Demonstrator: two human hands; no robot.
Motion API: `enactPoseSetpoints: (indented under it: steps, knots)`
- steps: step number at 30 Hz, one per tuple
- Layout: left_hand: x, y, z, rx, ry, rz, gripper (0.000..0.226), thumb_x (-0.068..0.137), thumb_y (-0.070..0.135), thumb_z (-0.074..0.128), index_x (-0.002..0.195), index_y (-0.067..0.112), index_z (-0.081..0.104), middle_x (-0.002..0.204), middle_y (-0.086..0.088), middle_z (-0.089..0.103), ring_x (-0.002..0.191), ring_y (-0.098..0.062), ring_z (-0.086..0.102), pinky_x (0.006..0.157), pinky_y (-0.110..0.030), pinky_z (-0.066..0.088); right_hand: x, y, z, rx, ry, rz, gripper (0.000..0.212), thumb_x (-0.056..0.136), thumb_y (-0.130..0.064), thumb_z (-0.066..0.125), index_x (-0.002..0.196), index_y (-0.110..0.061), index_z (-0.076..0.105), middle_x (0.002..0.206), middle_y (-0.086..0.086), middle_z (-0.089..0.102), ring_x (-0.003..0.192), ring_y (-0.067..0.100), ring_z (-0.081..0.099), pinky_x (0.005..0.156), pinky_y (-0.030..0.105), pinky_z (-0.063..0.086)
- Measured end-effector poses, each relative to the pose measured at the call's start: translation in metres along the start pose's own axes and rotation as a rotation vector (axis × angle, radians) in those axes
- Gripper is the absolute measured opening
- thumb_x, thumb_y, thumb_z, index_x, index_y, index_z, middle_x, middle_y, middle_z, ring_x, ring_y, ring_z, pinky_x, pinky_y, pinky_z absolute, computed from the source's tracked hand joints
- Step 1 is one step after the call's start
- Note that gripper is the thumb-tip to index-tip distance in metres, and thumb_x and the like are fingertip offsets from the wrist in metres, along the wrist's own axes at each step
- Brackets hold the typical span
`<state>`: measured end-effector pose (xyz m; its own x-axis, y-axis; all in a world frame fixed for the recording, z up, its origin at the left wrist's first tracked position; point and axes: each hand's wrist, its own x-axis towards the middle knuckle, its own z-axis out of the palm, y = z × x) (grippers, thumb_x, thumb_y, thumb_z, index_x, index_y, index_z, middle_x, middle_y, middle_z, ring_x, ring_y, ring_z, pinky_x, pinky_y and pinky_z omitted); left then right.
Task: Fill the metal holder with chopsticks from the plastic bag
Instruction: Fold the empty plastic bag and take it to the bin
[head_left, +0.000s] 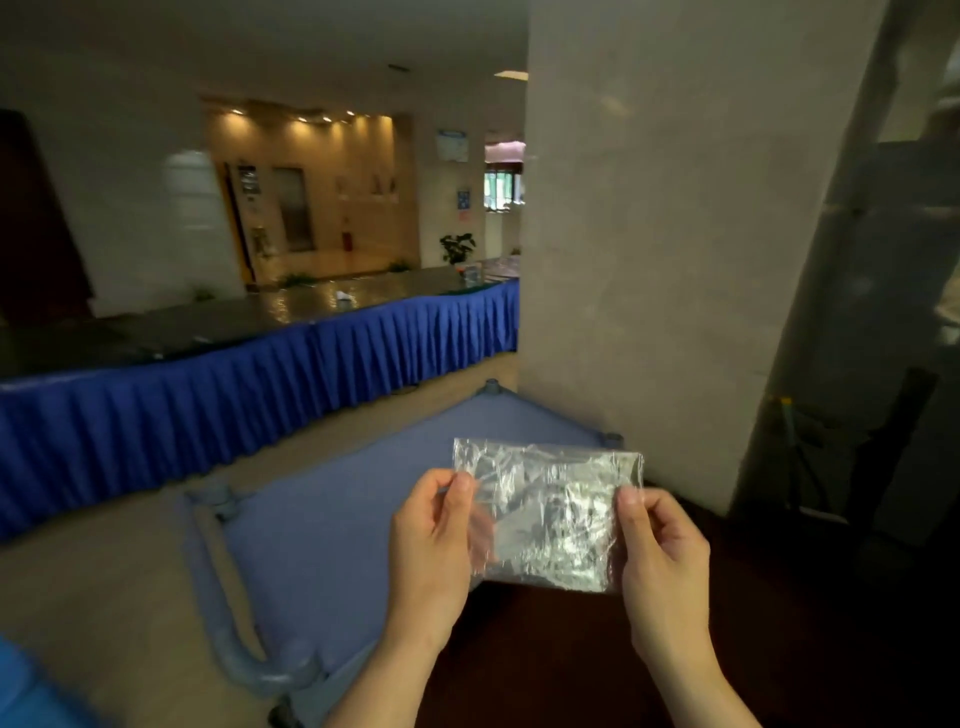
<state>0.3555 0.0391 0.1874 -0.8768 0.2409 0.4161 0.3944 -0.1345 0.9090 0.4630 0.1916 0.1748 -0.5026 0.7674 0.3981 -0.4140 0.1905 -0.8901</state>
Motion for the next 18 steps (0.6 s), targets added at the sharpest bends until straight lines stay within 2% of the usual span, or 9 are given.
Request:
enactPoseSetpoints:
  steps: [4,9,15,18]
  knots:
    - [0.006,-0.008,-0.049,0.002,0.073,-0.023,0.029,0.103,0.033,0.053,0.077,0.028,0.065,0.055,-0.008,0.066,0.041,-0.016,0.056,0.045,-0.027,0.046,-0.008,0.017,0.051,0.086,-0.091,0.087,0.031,0.09,-0.039,0.062,0.075,-0.012,0.061,0.054,-0.003,0.041,0.045,0.007,0.035,0.037,0.021,0.03]
    - [0.02,-0.012,-0.121,0.018,0.192,-0.014,0.03,0.103,0.034,0.052,0.076,0.026,0.064,0.054,-0.008,0.063,0.042,-0.015,0.052,0.044,-0.029,0.045,-0.026,0.032,0.124,0.101,-0.232,0.109,0.031,0.1,-0.034,0.058,0.076,-0.014,0.058,0.054,-0.003,0.041,0.045,0.009,0.036,0.039,0.023,0.032]
    - [0.034,-0.016,-0.197,-0.016,0.287,-0.035,0.032,0.103,0.034,0.053,0.075,0.021,0.063,0.058,-0.004,0.065,0.043,-0.012,0.051,0.043,-0.026,0.046,-0.047,0.035,0.206,0.102,-0.325,0.132,0.034,0.103,-0.026,0.056,0.07,-0.019,0.057,0.053,-0.003,0.04,0.046,0.01,0.036,0.039,0.024,0.034]
    - [0.042,-0.02,-0.242,-0.011,0.326,-0.059,0.032,0.1,0.04,0.053,0.074,0.023,0.062,0.061,-0.004,0.067,0.045,-0.011,0.053,0.042,-0.024,0.046,-0.062,0.039,0.25,0.11,-0.358,0.163,0.035,0.103,-0.025,0.057,0.068,-0.022,0.057,0.053,-0.004,0.04,0.046,0.01,0.036,0.04,0.023,0.034]
